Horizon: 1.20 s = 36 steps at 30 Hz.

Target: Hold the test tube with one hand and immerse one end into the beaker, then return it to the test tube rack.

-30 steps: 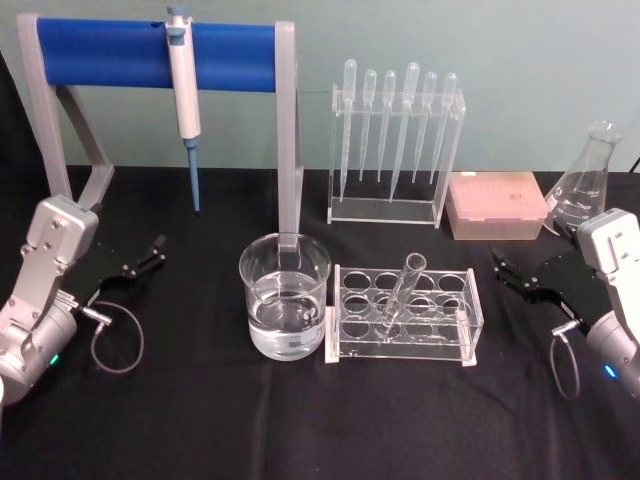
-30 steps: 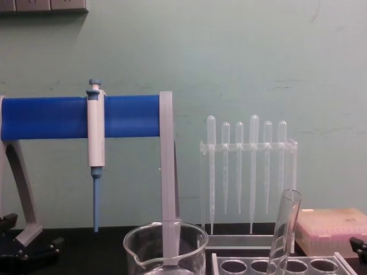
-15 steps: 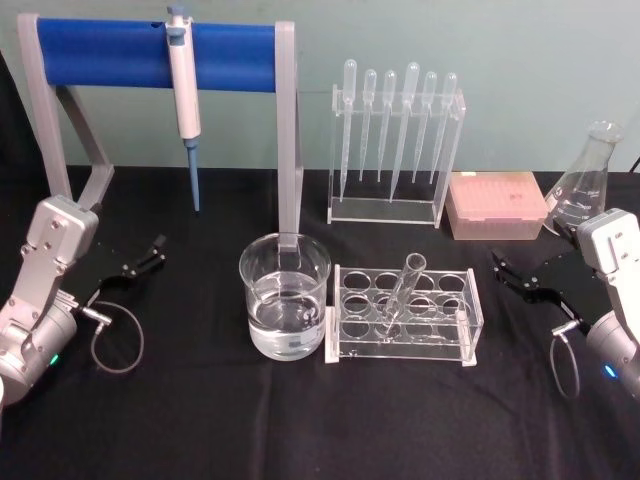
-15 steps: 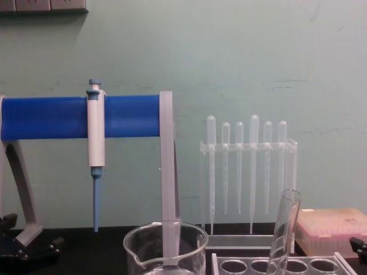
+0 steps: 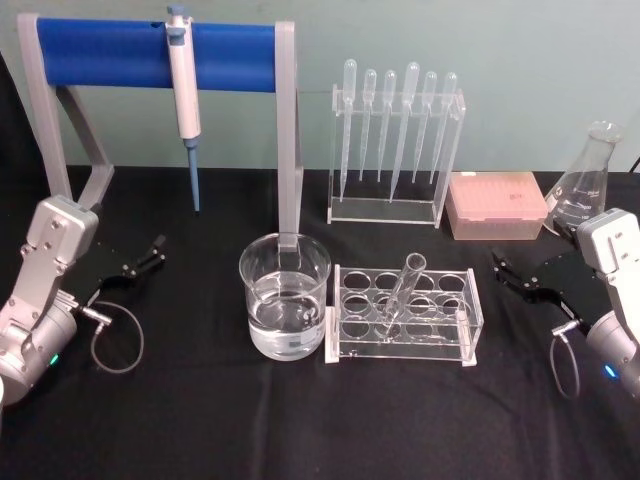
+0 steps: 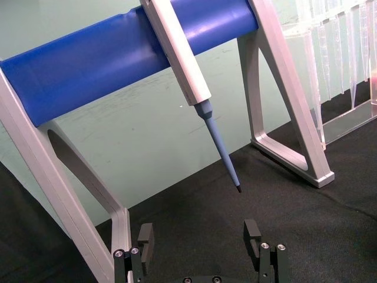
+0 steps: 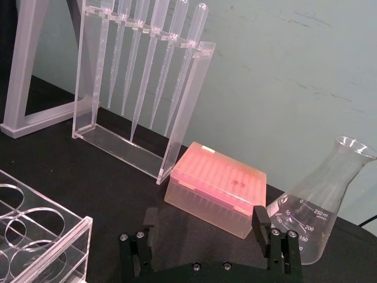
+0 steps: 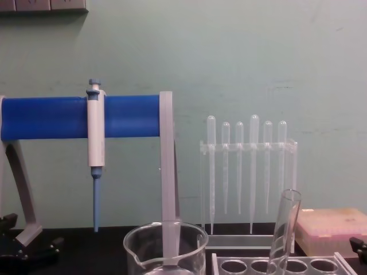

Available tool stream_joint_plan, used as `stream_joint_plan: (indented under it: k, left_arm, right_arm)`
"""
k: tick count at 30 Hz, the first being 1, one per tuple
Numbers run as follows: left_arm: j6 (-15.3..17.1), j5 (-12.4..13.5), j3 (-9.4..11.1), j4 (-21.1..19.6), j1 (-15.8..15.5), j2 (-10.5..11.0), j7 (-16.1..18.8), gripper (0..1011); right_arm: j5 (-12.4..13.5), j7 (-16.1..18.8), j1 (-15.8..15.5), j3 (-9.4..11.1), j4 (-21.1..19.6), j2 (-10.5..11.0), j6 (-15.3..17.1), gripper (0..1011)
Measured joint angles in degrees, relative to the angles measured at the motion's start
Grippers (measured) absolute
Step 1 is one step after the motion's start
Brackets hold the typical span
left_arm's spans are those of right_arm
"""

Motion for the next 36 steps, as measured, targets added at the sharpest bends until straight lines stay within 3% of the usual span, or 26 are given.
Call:
stream_joint_plan:
  k: [8, 23, 33, 36]
  left_arm:
    - [0.0, 0.0, 0.0, 0.0, 0.0, 0.0, 0.0, 1000]
    - [0.0, 0.0, 0.0, 0.0, 0.0, 0.0, 0.0, 1000]
    - [0.0, 0.0, 0.0, 0.0, 0.0, 0.0, 0.0, 1000]
    - [0.0, 0.0, 0.0, 0.0, 0.0, 0.0, 0.0, 1000]
  right_arm:
    - [-0.18, 0.09, -0.3, 0.45, -0.37, 0.15, -0.65, 1002]
    - [3.46, 4.2, -6.18, 6.31, -10.43, 3.44, -3.13, 1002]
    - [10.42, 14.26, -10.99, 9.37, -15.42, 7.79, -4.45, 1002]
    - [13.21, 19.8, -12.15, 9.84, -15.73, 9.49, -5.55, 1002]
